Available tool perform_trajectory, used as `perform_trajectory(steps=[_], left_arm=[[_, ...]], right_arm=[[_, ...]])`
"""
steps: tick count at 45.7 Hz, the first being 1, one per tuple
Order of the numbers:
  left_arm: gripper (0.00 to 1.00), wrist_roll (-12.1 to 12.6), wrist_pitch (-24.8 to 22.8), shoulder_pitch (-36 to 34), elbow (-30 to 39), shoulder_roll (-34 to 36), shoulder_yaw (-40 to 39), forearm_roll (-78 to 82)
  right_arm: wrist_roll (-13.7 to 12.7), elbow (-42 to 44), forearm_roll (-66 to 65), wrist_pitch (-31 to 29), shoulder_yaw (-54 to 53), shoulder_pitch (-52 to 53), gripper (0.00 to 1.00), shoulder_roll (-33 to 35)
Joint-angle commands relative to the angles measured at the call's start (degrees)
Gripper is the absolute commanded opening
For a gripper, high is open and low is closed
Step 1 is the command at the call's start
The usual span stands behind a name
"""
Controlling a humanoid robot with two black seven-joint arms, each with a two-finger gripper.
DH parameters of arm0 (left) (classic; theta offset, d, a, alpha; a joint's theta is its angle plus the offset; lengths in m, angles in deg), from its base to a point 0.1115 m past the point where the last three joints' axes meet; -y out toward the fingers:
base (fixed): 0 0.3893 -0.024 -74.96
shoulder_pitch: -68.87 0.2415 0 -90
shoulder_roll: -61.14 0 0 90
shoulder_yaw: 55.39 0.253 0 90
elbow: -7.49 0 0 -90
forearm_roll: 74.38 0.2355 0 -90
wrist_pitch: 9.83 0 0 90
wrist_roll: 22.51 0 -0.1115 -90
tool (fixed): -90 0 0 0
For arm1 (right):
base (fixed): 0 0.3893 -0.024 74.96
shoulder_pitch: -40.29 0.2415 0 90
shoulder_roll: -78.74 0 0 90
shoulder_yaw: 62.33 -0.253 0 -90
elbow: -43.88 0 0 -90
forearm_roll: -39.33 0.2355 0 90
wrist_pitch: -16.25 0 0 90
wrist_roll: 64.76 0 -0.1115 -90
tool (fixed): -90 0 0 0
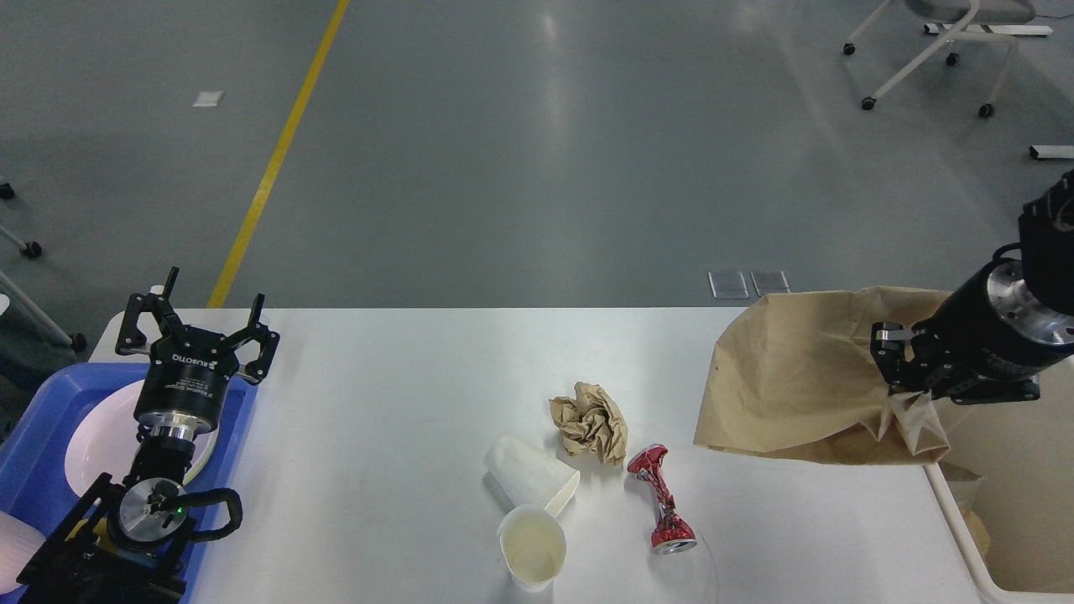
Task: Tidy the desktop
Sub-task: 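Drag the brown paper bag into the white bin with the right gripper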
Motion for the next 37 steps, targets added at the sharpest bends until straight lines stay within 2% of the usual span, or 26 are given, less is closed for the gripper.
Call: perform_trajectory(steps=[1,8,19,28,37], left_arm=[[0.96,0.08,0.00,0.00,0.00,0.00,0.01,0.00],[0.96,0.08,0.00,0.00,0.00,0.00,0.01,0.00],[0.96,-0.01,0.00,0.00,0.00,0.00,0.01,0.00],[0.96,-0.01,0.00,0.00,0.00,0.00,0.01,0.00],[0.96,-0.01,0.00,0.00,0.00,0.00,0.01,0.00]], right_arm=[[0.04,0.76,1.07,2.25,2.95,-0.35,0.00,1.66],[-0.05,6.11,1.16,8.58,5.68,-6.67,0.00,7.90],[0.13,26.49,1.59,11.14,2.18,-27.23,0.00,16.69],[0.13,42.40,2.56,16.23,-14.25,-49.90,0.00,19.07],[0.13,59.36,2.91,22.73,-35.08,-73.02,0.00,16.35]])
